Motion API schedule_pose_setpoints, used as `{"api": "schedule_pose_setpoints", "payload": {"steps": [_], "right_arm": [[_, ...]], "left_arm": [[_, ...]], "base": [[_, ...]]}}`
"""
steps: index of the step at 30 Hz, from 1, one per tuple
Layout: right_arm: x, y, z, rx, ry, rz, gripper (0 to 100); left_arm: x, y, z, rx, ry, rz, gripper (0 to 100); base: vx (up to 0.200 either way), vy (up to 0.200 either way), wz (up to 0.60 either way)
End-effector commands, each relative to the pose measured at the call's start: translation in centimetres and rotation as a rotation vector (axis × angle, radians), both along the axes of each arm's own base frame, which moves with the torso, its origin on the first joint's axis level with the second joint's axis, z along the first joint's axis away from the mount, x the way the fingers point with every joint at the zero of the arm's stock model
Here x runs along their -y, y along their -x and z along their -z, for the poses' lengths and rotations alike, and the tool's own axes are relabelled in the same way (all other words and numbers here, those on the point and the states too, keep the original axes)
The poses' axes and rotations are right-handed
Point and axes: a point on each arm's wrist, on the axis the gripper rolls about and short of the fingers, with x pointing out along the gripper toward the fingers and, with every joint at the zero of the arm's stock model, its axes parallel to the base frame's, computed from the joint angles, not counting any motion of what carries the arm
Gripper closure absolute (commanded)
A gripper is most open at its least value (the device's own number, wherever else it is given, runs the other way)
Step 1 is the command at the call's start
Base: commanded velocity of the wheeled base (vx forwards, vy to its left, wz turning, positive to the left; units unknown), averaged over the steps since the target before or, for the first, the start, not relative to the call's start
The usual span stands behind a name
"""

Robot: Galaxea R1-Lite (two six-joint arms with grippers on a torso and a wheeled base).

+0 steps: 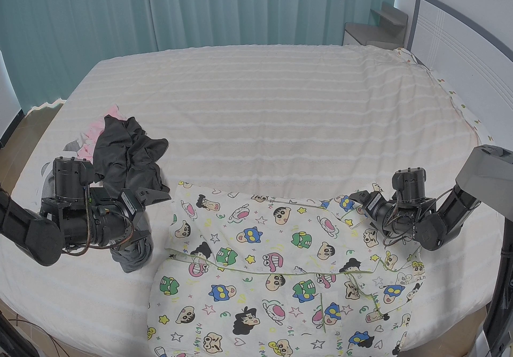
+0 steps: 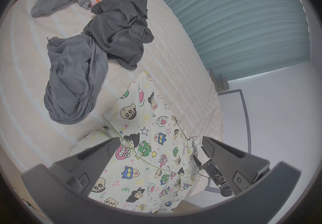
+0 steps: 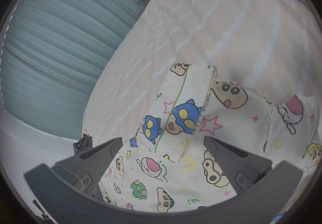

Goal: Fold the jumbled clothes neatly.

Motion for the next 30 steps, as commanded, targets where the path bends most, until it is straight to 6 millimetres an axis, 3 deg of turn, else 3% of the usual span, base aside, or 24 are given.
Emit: {"api": "schedule_pose_setpoints", "payload": {"steps": [1, 9, 15, 25, 30], "right_arm": [[-0.1, -0.3, 0.8, -0.019, -0.015, 0.004, 0], [-0.6, -2.1, 2.2, -0.016, -0.010, 0.008, 0], [-1.4, -3.9, 1.6, 0.039, -0.025, -0.003, 0], [-2.6, -9.0, -4.0, 0.304, -0.085, 0.013, 0], [-2.2, -11.8, -4.1, 0.398, -0.004, 0.059, 0]], "left_arm": [[0.0, 0.0, 0.2, -0.006, -0.001, 0.000, 0], [0.0, 0.0, 0.5, -0.017, -0.004, -0.001, 0], [0.0, 0.1, 0.6, -0.019, -0.005, -0.001, 0], [-0.1, 0.1, 0.9, -0.035, -0.007, -0.006, 0], [-0.1, 0.0, 1.1, -0.042, -0.008, -0.007, 0]], "base": [[0.000, 0.000, 0.00], [0.000, 0.000, 0.00], [0.000, 0.000, 0.00], [0.000, 0.000, 0.00], [0.000, 0.000, 0.00]]}}
